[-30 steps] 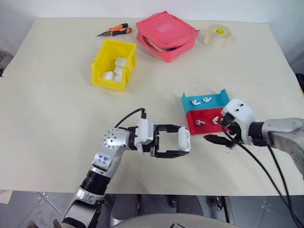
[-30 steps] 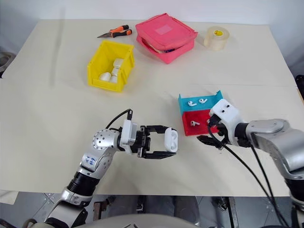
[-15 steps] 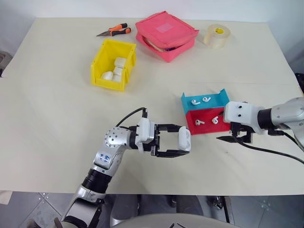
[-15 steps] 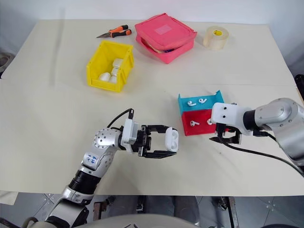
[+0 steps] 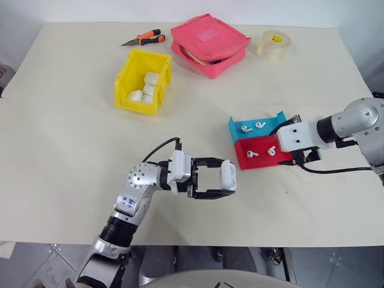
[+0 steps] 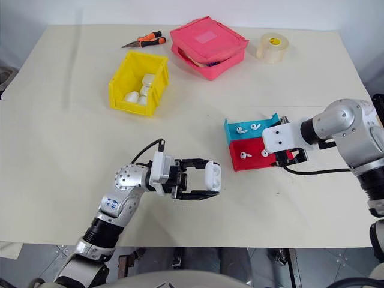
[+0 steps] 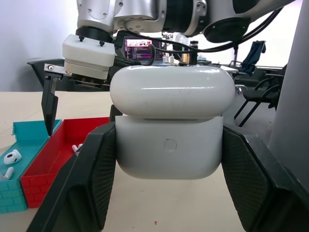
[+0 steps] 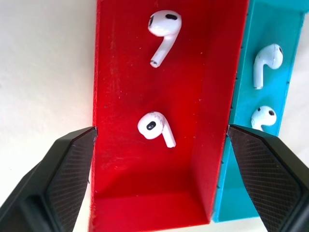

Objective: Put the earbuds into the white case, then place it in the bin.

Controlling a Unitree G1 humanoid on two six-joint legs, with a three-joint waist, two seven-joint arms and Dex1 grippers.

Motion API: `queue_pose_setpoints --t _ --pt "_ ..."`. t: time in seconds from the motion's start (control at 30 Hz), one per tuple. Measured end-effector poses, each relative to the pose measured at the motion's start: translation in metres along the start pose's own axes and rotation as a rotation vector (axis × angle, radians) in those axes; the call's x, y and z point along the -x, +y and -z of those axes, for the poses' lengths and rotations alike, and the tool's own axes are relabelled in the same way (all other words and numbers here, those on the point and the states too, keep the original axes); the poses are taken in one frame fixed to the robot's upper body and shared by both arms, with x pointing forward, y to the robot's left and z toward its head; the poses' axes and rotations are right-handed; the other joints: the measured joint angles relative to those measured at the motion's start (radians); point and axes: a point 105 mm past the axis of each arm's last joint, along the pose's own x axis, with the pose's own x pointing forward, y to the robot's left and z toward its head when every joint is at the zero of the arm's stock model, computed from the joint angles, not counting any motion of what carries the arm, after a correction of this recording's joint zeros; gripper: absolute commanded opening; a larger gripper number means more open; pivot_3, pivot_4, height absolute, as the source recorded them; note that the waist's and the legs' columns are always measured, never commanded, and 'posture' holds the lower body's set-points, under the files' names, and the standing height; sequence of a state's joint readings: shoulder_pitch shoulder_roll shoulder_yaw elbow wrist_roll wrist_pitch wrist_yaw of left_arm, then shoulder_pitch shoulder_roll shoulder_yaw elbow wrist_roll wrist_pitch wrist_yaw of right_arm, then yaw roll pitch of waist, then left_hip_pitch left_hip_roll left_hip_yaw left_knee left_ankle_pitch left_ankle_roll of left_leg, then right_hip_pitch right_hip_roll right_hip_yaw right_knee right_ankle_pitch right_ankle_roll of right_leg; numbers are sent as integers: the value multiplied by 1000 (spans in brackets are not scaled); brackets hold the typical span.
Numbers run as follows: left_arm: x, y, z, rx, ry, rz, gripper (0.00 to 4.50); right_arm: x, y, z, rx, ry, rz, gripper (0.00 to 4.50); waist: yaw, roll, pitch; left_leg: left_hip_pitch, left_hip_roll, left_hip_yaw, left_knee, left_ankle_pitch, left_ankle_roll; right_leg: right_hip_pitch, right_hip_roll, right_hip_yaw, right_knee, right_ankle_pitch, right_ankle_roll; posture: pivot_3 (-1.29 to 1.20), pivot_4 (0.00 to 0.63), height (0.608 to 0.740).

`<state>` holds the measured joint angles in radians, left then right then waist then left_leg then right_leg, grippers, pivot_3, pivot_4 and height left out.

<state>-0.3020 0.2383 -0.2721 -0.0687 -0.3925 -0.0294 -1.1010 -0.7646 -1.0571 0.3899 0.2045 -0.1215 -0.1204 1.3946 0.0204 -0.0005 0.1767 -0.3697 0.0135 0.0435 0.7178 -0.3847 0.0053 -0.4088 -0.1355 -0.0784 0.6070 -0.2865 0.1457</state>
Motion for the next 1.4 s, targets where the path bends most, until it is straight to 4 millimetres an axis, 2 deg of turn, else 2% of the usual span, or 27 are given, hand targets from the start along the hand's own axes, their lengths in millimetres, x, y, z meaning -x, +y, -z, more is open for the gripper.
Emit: queue_pose_setpoints --t 0.43,0.67,0.8,0.93,1.07,1.13,1.17,1.4 --pt "2 1 -1 -7 0 -60 2803 2 3 -2 139 -7 -71 4463 1 0 0 0 0 0 0 0 0 0 0 0 0 0 0 0 150 740" --pt "2 2 -1 -7 1 -73 2803 0 -5 -2 129 4 -10 4463 1 0 0 0 0 0 0 0 0 0 0 0 0 0 0 0 150 740" --pt "1 2 -1 -7 -2 -73 2803 7 -12 -3 117 11 49 4463 1 0 0 0 0 0 0 0 0 0 0 0 0 0 0 0 150 740" --pt "0 2 -2 -9 -4 -67 2803 14 -4 -9 114 5 54 4463 3 0 0 0 0 0 0 0 0 0 0 0 0 0 0 0 150 740" --pt "-2 3 -4 -17 -9 -55 2803 17 6 -14 80 -1 34 3275 3 0 0 0 0 0 0 0 0 0 0 0 0 0 0 0 150 740" --pt "-3 3 -5 -21 -12 -50 2803 16 12 -16 75 -8 19 2505 2 0 0 0 0 0 0 0 0 0 0 0 0 0 0 0 150 740" --pt "-4 3 -6 -23 -14 -47 2803 14 15 -17 69 -13 13 2287 2 0 0 0 0 0 0 0 0 0 0 0 0 0 0 0 150 740" --pt "-7 2 -6 -19 -25 -37 2803 10 17 -16 98 -8 -1 2287 1 0 0 0 0 0 0 0 0 0 0 0 0 0 0 0 150 740"
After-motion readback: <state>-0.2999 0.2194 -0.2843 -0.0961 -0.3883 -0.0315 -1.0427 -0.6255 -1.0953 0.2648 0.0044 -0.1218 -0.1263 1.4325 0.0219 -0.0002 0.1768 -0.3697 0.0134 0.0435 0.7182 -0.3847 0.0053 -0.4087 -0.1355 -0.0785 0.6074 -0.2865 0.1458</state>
